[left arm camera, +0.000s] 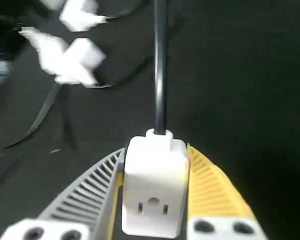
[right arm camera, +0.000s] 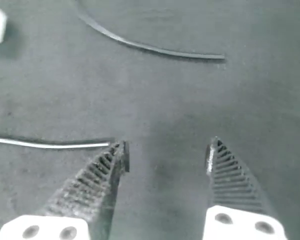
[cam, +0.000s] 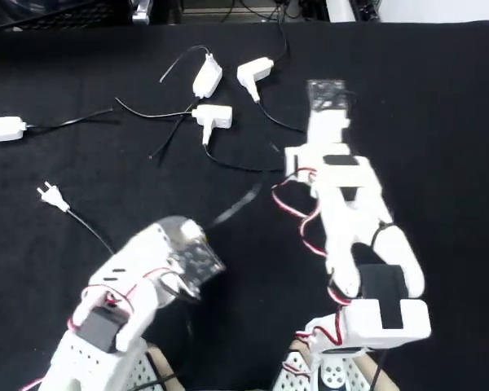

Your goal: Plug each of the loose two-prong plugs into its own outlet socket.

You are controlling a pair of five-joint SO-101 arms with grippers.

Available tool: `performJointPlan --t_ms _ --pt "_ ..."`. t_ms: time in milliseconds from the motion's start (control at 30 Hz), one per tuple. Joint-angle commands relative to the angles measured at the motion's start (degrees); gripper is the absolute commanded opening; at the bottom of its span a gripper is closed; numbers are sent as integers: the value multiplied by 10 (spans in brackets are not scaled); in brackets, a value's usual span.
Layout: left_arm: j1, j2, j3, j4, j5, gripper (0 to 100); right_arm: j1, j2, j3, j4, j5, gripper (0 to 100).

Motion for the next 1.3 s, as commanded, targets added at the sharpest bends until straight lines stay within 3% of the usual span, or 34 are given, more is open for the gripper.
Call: performJointPlan --t_ms 0,200,400,600,833,1000,1100,1267 --pt "86 -4 17 -21 5 30 -2 -23 -24 -8 -5 257" --pt "124 -3 17 -85 31 30 -46 8 -28 -4 0 257" --pt "124 -3 17 -89 49 30 -47 7 -29 0 0 257" --pt "128 -2 17 -89 49 30 -76 -48 -64 105 -5 257" --pt "125 -2 17 -89 49 36 -152 -111 -124 236 -30 255" --pt "124 -2 17 -62 68 143 -229 -132 -138 293 -24 254" --pt "116 -2 17 -52 90 152 -270 -147 -139 323 -22 254" --pt "68 -4 17 -53 86 155 -314 -186 -139 345 37 253"
